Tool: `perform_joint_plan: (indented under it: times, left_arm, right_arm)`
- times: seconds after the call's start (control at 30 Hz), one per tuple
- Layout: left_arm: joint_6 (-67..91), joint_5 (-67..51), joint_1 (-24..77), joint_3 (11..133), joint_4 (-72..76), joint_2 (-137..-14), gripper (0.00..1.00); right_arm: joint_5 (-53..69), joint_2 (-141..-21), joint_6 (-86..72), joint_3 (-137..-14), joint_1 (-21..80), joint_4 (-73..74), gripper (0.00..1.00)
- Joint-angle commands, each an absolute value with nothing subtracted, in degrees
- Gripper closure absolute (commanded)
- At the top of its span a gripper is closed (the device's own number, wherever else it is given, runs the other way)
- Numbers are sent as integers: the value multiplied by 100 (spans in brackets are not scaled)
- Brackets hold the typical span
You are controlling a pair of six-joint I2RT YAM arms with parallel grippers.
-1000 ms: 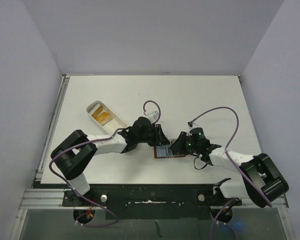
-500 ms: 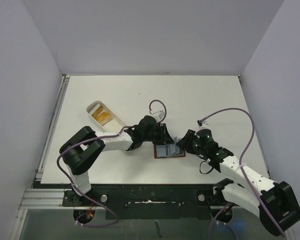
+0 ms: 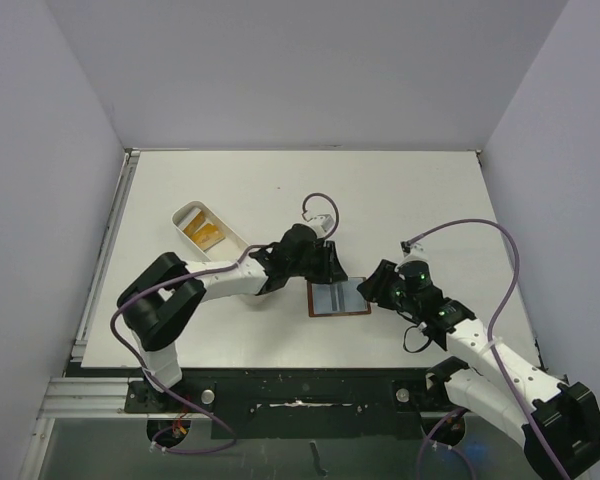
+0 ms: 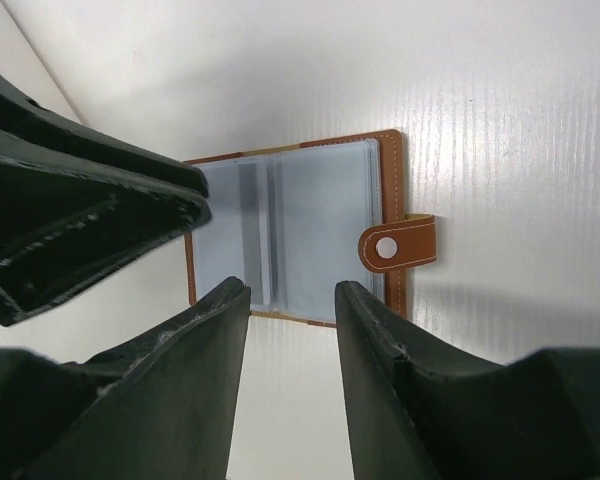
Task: Put the credit cards into the card holder
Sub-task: Turn over the card slot in the card holder, then pick up the credit card from the storage box.
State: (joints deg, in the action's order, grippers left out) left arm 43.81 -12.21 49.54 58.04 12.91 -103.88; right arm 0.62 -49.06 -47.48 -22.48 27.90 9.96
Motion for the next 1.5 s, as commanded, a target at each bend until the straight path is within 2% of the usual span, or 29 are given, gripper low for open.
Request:
perform_joint_plan:
  times: [0.0, 0.27, 0.43, 0.63, 0.8, 0.93, 1.13, 1.47]
  left_arm:
    - [3485, -692, 4754, 6300, 537, -9691, 71]
    - [1899, 565, 3935, 6894, -1442, -8922, 69]
    - [831, 1726, 3282, 6989, -2007, -8444, 68]
    - [-379, 2514, 2582, 6896, -2021, -8455, 65]
    - [-903, 2625, 2067, 6745, -1617, -8809, 63]
    - [-1213, 2838, 1895, 6719, -1269, -9101, 62]
    - [-1543, 2445, 1522, 6594, -805, -9452, 62]
    - [-2028, 2702, 1503, 6654, -472, -10096, 60]
  right_arm:
    - [101, -4981, -4623, -2492, 2851, 770, 59]
    - [239, -5022, -4445, -2550, 2848, 685, 58]
    - [334, -4945, -4383, -2527, 2850, 626, 57]
    - [379, -5027, -4278, -2584, 2845, 509, 56]
    - [507, -5310, -4157, -2782, 2830, 416, 56]
    - [548, -5454, -4097, -2933, 2813, 431, 56]
    - [586, -5395, -4096, -2879, 2772, 438, 56]
    - [593, -5265, -4114, -2811, 2706, 464, 56]
